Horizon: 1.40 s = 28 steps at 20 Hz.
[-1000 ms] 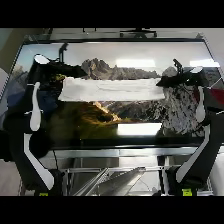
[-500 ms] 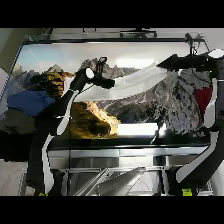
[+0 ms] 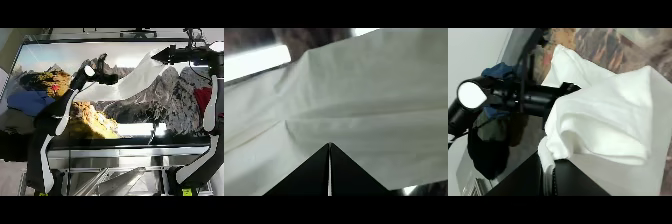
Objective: Fold the shirts.
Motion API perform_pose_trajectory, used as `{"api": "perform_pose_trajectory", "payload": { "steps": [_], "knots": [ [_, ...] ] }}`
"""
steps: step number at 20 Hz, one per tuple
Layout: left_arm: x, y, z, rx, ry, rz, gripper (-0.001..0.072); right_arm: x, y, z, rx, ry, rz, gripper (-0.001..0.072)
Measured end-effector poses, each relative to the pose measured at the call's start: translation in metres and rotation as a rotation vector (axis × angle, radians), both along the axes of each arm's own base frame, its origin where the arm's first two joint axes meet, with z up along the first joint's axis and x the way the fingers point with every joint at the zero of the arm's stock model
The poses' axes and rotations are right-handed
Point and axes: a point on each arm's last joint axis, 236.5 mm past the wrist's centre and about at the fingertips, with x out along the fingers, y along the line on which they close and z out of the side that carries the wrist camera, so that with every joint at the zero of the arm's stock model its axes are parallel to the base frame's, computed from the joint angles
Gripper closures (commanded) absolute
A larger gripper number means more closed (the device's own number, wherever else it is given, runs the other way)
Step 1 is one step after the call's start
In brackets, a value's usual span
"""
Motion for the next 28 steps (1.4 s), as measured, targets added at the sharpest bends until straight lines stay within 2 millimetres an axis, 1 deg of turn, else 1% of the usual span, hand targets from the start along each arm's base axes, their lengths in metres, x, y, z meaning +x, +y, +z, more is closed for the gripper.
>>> {"api": "perform_pose_trajectory", "payload": {
  "steps": [2,3,4,5,6,7,8,9,10,11,12,13,14,15,16,17,18,19,20,21,22,23,24,25,26,27,28],
  "knots": [
    [0.004,0.03,0.057,-0.033,-0.035,0.016,0.0706,0.002,0.02,0.002,0.01,-0.002,0.004,0.0692],
    [0.004,0.05,0.088,-0.048,-0.059,0.028,0.0706,0.004,0.036,0.003,0.018,-0.002,0.009,0.0692],
    [0.004,0.071,0.114,-0.055,-0.081,0.045,0.0706,0.005,0.057,0.003,0.024,-0.005,0.016,0.0692],
    [0.002,0.092,0.136,-0.058,-0.099,0.066,0.0706,0.007,0.083,0.001,0.032,-0.011,0.02,0.0692],
    [0.001,0.115,0.157,-0.062,-0.121,0.097,0.0706,0.01,0.114,-0.002,0.041,-0.018,0.019,0.0692],
    [-0.002,0.135,0.172,-0.064,-0.135,0.124,0.0706,0.012,0.146,-0.006,0.054,-0.026,0.014,0.0692],
    [-0.006,0.154,0.183,-0.063,-0.142,0.151,0.0706,0.014,0.181,-0.014,0.064,-0.028,0.004,0.0692],
    [-0.01,0.171,0.189,-0.059,-0.148,0.172,0.0706,0.014,0.221,-0.027,0.072,-0.031,-0.013,0.0692],
    [-0.014,0.185,0.191,-0.052,-0.148,0.188,0.0706,0.014,0.261,-0.044,0.078,-0.032,-0.043,0.0692],
    [-0.017,0.197,0.191,-0.045,-0.146,0.204,0.0706,0.013,0.297,-0.061,0.084,-0.037,-0.083,0.0689],
    [-0.022,0.206,0.187,-0.038,-0.133,0.214,0.0705,0.012,0.328,-0.079,0.092,-0.044,-0.13,0.0569],
    [-0.027,0.212,0.18,-0.032,-0.115,0.219,0.0692,0.009,0.358,-0.098,0.104,-0.042,-0.196,0.0386],
    [-0.031,0.216,0.173,-0.027,-0.098,0.223,0.0688,0.003,0.381,-0.115,0.106,-0.041,-0.245,0.0205],
    [-0.036,0.219,0.166,-0.022,-0.081,0.224,0.0688,-0.007,0.4,-0.132,0.096,-0.044,-0.282,0.0047],
    [-0.04,0.221,0.161,-0.02,-0.068,0.226,0.0688,-0.015,0.413,-0.145,0.076,-0.063,-0.302,0.0021],
    [-0.044,0.222,0.157,-0.017,-0.058,0.227,0.0688,-0.022,0.422,-0.152,0.059,-0.081,-0.304,0.0021],
    [-0.047,0.223,0.156,-0.016,-0.053,0.227,0.0688,-0.029,0.428,-0.154,0.043,-0.106,-0.287,0.0022],
    [-0.05,0.223,0.156,-0.015,-0.053,0.227,0.0689,-0.035,0.433,-0.151,0.031,-0.131,-0.259,0.0024],
    [-0.052,0.224,0.157,-0.017,-0.055,0.229,0.0689,-0.039,0.434,-0.145,0.024,-0.152,-0.229,0.0111],
    [-0.054,0.224,0.16,-0.016,-0.06,0.229,0.0689,-0.039,0.431,-0.135,0.021,-0.173,-0.2,0.0291],
    [-0.056,0.224,0.163,-0.016,-0.066,0.23,0.0689,-0.036,0.423,-0.123,0.019,-0.192,-0.171,0.0377],
    [-0.058,0.224,0.167,-0.017,-0.074,0.231,0.0689,-0.032,0.413,-0.111,0.013,-0.213,-0.14,0.0376],
    [-0.059,0.224,0.171,-0.018,-0.083,0.231,0.0688,-0.027,0.397,-0.098,-0.001,-0.235,-0.1,0.0365],
    [-0.061,0.225,0.175,-0.018,-0.091,0.232,0.0688,-0.022,0.38,-0.089,-0.019,-0.248,-0.062,0.0365],
    [-0.063,0.224,0.18,-0.018,-0.101,0.231,0.0689,-0.016,0.357,-0.081,-0.039,-0.242,-0.027,0.0358],
    [-0.065,0.224,0.184,-0.019,-0.109,0.231,0.0689,-0.01,0.332,-0.076,-0.059,-0.225,-0.005,0.0257],
    [-0.066,0.224,0.187,-0.019,-0.117,0.231,0.0689,-0.003,0.303,-0.074,-0.084,-0.193,0.012,0.0178]
  ]
}}
